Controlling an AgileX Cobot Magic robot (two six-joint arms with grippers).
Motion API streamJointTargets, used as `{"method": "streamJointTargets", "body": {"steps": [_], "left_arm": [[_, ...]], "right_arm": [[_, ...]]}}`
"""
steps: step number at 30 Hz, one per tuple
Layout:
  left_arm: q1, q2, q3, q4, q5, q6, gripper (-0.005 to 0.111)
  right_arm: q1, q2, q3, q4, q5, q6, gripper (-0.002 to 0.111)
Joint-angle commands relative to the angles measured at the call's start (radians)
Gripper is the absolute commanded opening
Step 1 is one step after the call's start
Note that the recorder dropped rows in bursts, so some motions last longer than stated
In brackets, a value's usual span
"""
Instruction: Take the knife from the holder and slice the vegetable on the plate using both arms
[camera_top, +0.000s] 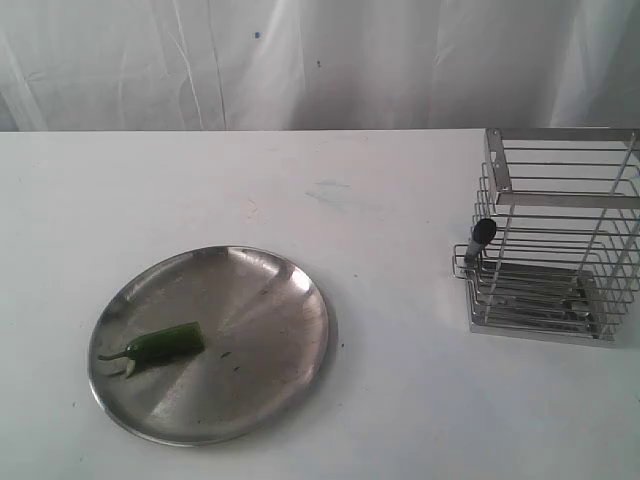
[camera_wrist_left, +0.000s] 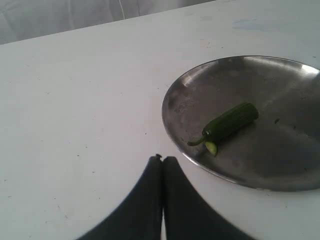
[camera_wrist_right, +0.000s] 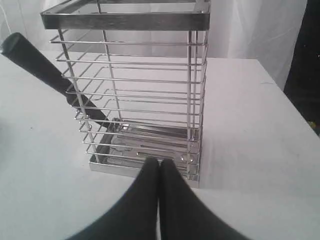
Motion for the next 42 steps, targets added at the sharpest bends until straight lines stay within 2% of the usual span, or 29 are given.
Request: {"method": "streamJointTargets", "body": {"steps": [1,6,12,14,16,18,20,21,25,26,28,31,33,35,39,42], "left_arm": [[-0.005,-0.004,0.004,-0.004,-0.004,-0.003,0.000],[-0.005,-0.004,0.004,-0.004,-0.004,-0.003,0.000],[-0.005,-0.004,0.004,-0.004,-0.004,-0.003,0.000],[-0.005,-0.004,0.004,-0.004,-0.004,-0.003,0.000],[-0.005,-0.004,0.004,-0.004,-0.004,-0.003,0.000],[-0.005,-0.004,0.004,-0.004,-0.004,-0.003,0.000],[-0.005,-0.004,0.004,-0.004,-0.004,-0.003,0.000],[-0.005,-0.004,0.004,-0.004,-0.004,-0.003,0.000],[-0.005,-0.004,0.004,-0.004,-0.004,-0.003,0.000],[-0.005,-0.004,0.004,-0.004,-0.004,-0.003,0.000],[-0.005,-0.004,0.004,-0.004,-0.004,-0.003,0.000],[-0.007,-0.004,0.004,-0.004,-0.004,-0.003,0.000],[-0.007,-0.004,0.004,-0.004,-0.004,-0.003,0.000],[-0.007,-0.004,0.004,-0.004,-0.004,-0.003,0.000],[-0.007,-0.004,0.004,-0.004,-0.004,-0.003,0.000],[-0.007,-0.004,0.004,-0.004,-0.004,-0.003,0.000]], "right_arm": [[-0.001,-0.005,0.004,-0.120,-0.041,-0.115,0.000],[-0.001,-0.005,0.004,-0.140,-0.264,-0.114,0.000],[-0.001,-0.005,0.004,-0.015,-0.803,0.279,0.000],[-0.001,-0.005,0.004,0.005,-0.987,0.260,0.000],[-0.001,-0.005,0.004,0.117,-1.167,0.211,0.000],[-0.001,-0.005,-0.068,0.247,-1.206,0.232,0.000],[-0.001,-0.005,-0.179,0.305,-1.099,0.190,0.000],[-0.001,0.011,-0.252,0.298,-0.984,0.094,0.000],[-0.001,0.240,-0.535,0.236,-0.297,-0.509,0.000],[-0.001,0.332,-0.595,0.238,-0.128,-0.597,0.000],[-0.001,0.515,-0.696,0.201,0.156,-0.609,0.000],[-0.001,0.793,-0.806,0.159,0.486,-0.471,0.000],[-0.001,0.960,-0.864,0.175,0.628,-0.393,0.000],[-0.001,1.079,-0.907,0.271,0.707,-0.400,0.000],[0.001,1.152,-0.915,0.602,0.742,-0.569,0.000],[0.034,1.147,-0.915,0.631,0.726,-0.557,0.000]]}}
